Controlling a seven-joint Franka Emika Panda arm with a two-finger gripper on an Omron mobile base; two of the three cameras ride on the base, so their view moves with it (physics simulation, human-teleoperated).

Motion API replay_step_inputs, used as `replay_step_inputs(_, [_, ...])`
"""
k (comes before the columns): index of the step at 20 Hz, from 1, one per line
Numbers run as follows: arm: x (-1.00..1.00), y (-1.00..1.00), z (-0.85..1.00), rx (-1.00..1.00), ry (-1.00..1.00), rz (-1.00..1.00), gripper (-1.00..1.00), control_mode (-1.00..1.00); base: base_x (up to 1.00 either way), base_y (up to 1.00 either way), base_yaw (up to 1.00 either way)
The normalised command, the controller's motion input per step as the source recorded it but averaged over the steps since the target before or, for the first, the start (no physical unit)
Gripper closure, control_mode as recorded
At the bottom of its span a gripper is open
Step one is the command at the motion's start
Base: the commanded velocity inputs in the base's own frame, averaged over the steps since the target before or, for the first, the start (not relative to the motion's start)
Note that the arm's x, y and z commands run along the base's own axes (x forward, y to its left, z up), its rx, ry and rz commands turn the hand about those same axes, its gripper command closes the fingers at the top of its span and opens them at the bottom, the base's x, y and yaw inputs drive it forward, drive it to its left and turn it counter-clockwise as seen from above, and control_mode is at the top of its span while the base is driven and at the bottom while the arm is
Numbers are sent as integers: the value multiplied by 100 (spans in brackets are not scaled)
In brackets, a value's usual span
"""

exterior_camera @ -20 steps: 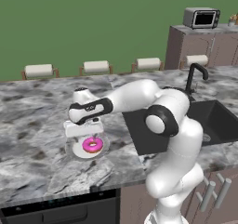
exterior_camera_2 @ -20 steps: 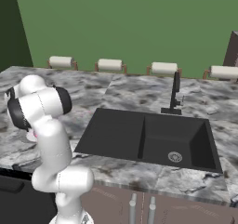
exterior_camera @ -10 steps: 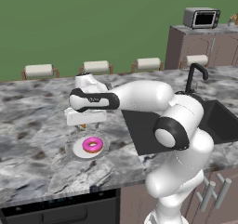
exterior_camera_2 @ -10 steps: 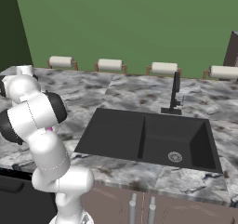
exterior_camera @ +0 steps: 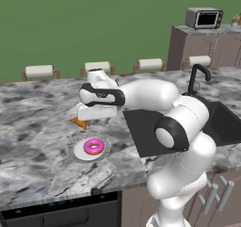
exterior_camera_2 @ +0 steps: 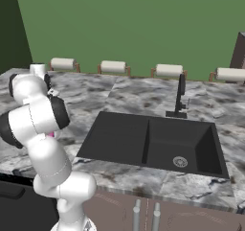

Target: Place the pastries on the plates.

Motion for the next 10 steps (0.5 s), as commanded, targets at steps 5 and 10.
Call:
replay_step_inputs(5, [49, -5, 0, 0, 0, 0, -100, -100, 0, 0, 0])
replay_step_inputs(10, [53, 0, -4, 0, 0, 1, -100, -100, 0, 0, 0])
